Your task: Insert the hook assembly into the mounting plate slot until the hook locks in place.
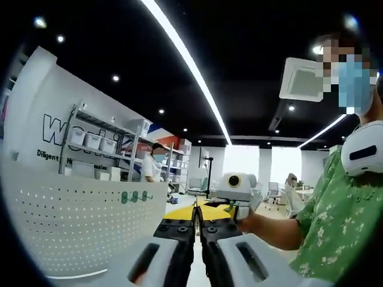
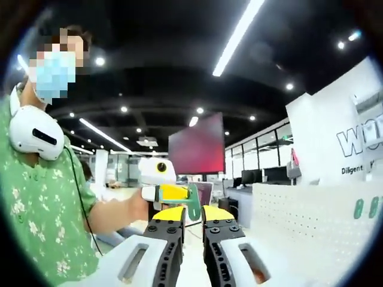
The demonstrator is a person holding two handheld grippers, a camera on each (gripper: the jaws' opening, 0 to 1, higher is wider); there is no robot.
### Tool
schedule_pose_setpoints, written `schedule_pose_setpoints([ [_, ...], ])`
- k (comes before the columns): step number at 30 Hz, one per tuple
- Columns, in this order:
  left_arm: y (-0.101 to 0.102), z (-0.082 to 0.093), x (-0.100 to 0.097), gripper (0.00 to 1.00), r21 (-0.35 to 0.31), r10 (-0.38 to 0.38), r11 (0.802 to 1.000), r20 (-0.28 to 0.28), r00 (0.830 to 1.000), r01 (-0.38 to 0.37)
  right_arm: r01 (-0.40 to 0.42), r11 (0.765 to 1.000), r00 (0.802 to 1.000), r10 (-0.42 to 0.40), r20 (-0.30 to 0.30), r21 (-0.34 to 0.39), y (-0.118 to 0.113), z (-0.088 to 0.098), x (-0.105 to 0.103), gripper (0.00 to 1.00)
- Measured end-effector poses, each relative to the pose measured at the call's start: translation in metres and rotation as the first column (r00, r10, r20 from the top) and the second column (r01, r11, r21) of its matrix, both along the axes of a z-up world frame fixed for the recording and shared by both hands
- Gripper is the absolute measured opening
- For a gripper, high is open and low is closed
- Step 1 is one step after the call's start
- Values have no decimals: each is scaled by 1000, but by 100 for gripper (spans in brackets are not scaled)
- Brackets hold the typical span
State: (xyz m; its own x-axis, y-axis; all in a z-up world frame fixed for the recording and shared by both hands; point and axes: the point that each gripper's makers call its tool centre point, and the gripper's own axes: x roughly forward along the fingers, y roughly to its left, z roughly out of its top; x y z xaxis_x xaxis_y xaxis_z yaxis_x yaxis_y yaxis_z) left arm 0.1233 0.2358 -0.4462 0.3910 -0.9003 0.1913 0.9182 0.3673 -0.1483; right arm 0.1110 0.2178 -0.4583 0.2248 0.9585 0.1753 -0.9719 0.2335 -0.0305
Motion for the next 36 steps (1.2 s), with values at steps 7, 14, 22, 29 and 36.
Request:
schedule_pose_setpoints([
  [7,0,-8,11,2,53,82,995,-18,996,-81,70,995,997,-68,38,-67,-1,-8,4,10],
  [14,2,-25,32,2,95,176,981,-81,981,-168,128,985,991,-123,56,-114,-2,-18,11,11],
  [22,0,-44,53,2,167,306,943,-107,946,-286,281,935,959,-264,103,-215,-5,-35,32,12],
  [29,-9,-56,63,2,197,343,929,-139,929,-314,368,896,928,-338,157,-248,-6,-39,46,10],
  [36,-13,-59,67,2,208,363,921,-149,920,-330,451,850,892,-417,177,-272,-16,-45,62,8],
])
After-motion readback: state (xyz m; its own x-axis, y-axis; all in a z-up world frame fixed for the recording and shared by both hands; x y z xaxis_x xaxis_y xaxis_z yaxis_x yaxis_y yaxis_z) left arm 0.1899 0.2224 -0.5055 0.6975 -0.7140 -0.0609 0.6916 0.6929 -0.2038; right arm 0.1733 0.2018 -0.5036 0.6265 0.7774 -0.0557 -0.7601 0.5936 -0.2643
